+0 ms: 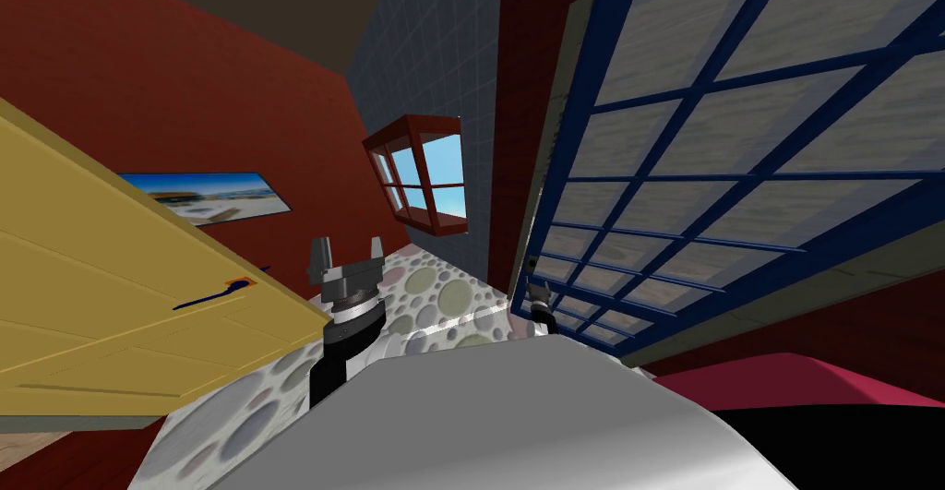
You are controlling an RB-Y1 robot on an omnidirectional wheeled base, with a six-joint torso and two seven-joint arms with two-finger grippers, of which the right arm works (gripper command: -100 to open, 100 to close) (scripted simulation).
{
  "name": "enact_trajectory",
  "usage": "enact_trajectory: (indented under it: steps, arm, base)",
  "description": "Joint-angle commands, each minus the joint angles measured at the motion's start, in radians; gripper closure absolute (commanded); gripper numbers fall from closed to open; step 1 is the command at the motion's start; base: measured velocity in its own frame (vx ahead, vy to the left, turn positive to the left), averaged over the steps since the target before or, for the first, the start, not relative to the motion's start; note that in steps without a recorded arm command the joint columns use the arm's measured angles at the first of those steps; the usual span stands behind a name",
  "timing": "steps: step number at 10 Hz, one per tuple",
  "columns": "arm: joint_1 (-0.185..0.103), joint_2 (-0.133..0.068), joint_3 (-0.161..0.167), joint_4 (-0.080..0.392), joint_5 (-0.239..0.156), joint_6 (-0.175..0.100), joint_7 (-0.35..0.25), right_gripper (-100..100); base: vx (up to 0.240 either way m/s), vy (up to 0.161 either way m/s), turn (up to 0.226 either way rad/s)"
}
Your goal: Pull the door open
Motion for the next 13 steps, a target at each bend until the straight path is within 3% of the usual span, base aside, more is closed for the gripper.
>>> enact_trajectory:
  steps: [1,3,4,6,7,10,11,12,13]
  arm:
    - [0.018,-0.021,0.001,-0.006,-0.002,-0.002,-0.027,-100]
    - [0.035,-0.057,0.003,0.004,-0.006,-0.008,-0.069,-100]
    - [0.035,-0.057,0.003,0.004,-0.006,-0.008,-0.069,-100]
    - [0.048,-0.085,0.004,0.011,-0.009,-0.013,-0.102,-100]
    - [0.061,-0.111,0.005,0.017,-0.012,-0.018,-0.133,-100]
    - [0.074,-0.140,0.007,0.025,-0.015,-0.023,-0.167,-100]
    - [0.061,-0.131,0.008,0.040,-0.012,-0.027,-0.160,-100]
    - [0.061,-0.131,0.008,0.040,-0.012,-0.027,-0.160,100]
    - [0.061,-0.131,0.008,0.040,-0.012,-0.027,-0.160,100]
  base:
    - [0.191,0.013,0.055]
    - [0.193,-0.012,0.049]
    - [0.140,-0.025,0.017]
    - [0.120,-0.012,0.041]
    - [0.161,-0.003,0.060]
    - [0.161,-0.009,0.039]
    - [0.059,-0.004,-0.006]
    - [-0.010,0.002,0.000]
    - [-0.025,-0.005,-0.013]
